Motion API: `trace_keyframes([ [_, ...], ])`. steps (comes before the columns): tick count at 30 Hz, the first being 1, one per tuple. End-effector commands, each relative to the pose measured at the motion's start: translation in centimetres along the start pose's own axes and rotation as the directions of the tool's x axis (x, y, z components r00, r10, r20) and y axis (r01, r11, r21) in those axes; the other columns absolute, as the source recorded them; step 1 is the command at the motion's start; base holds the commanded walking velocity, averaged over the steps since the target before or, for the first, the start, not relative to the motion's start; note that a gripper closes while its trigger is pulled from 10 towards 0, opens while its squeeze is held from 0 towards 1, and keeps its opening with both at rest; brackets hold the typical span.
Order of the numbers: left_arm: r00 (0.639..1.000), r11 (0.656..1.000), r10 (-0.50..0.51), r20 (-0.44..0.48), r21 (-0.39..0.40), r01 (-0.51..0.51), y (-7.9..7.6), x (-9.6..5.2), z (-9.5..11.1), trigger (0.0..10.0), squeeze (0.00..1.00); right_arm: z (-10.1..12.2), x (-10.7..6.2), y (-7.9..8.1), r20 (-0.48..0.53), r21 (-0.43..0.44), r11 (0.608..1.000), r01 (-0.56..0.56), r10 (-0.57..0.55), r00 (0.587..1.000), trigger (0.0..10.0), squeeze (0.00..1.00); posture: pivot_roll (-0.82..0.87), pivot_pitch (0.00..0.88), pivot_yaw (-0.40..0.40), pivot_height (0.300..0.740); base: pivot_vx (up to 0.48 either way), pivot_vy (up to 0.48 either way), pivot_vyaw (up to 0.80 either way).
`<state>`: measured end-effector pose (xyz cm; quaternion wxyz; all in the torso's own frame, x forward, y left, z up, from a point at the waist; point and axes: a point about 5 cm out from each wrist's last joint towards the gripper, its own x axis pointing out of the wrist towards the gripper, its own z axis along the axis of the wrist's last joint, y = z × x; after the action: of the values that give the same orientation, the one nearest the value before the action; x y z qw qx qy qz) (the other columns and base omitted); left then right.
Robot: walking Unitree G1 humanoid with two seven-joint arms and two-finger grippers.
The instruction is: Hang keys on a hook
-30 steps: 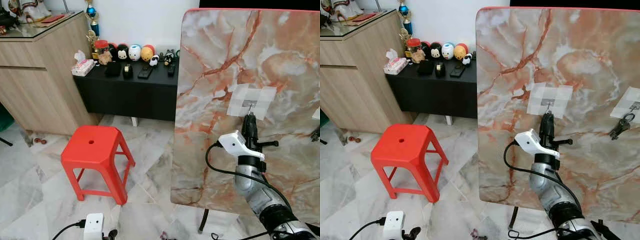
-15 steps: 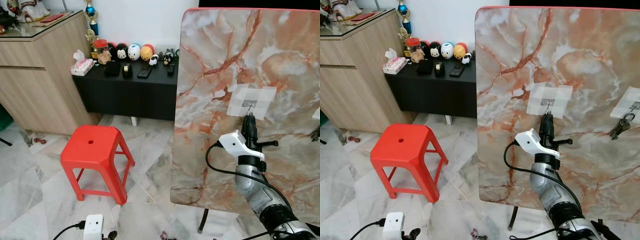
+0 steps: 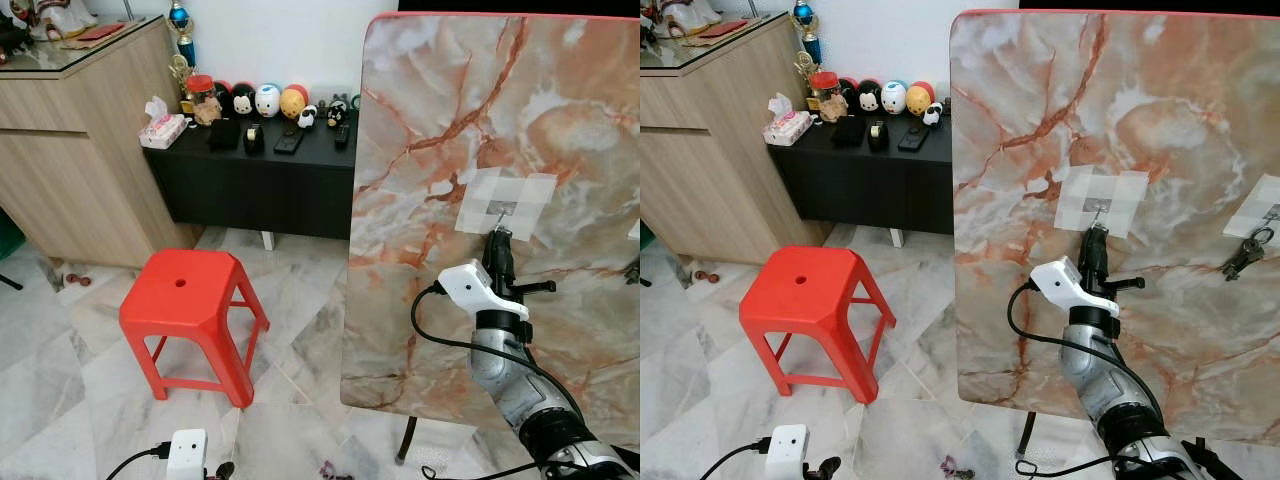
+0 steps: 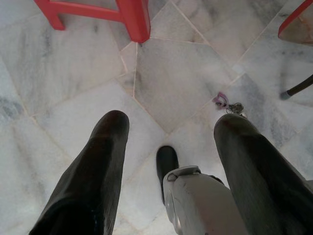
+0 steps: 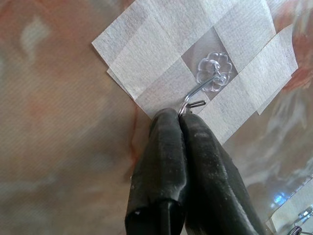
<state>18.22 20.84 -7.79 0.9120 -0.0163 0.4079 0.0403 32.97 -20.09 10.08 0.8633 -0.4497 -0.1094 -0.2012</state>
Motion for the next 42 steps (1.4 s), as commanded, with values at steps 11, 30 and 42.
trace_keyframes([
  [11,1.0,1.0,0.011,-0.026,-0.003,-0.011,0.2,-0.1,-0.6,10.0,0.0,0.5,0.1,0.1,0.005,0.045,0.999,-0.009,0.008,1.0,10.0,1.0,0.0,0.0,0.023,0.74,0.0,0.0,0.0],
  [30,0.999,1.0,0.011,-0.031,0.002,-0.011,0.3,-0.3,-1.0,10.0,0.0,0.2,-5.4,2.8,0.086,0.159,0.949,-0.272,0.261,0.962,10.0,1.0,-0.01,0.0,0.019,0.74,0.0,0.0,0.0],
  [42,0.999,1.0,0.019,-0.035,0.008,-0.019,0.5,-0.3,-1.0,10.0,0.0,-6.1,-13.1,6.3,-0.38,0.442,0.801,-0.405,0.576,0.724,10.0,0.0,-0.02,0.0,0.027,0.74,0.0,0.0,0.0],
])
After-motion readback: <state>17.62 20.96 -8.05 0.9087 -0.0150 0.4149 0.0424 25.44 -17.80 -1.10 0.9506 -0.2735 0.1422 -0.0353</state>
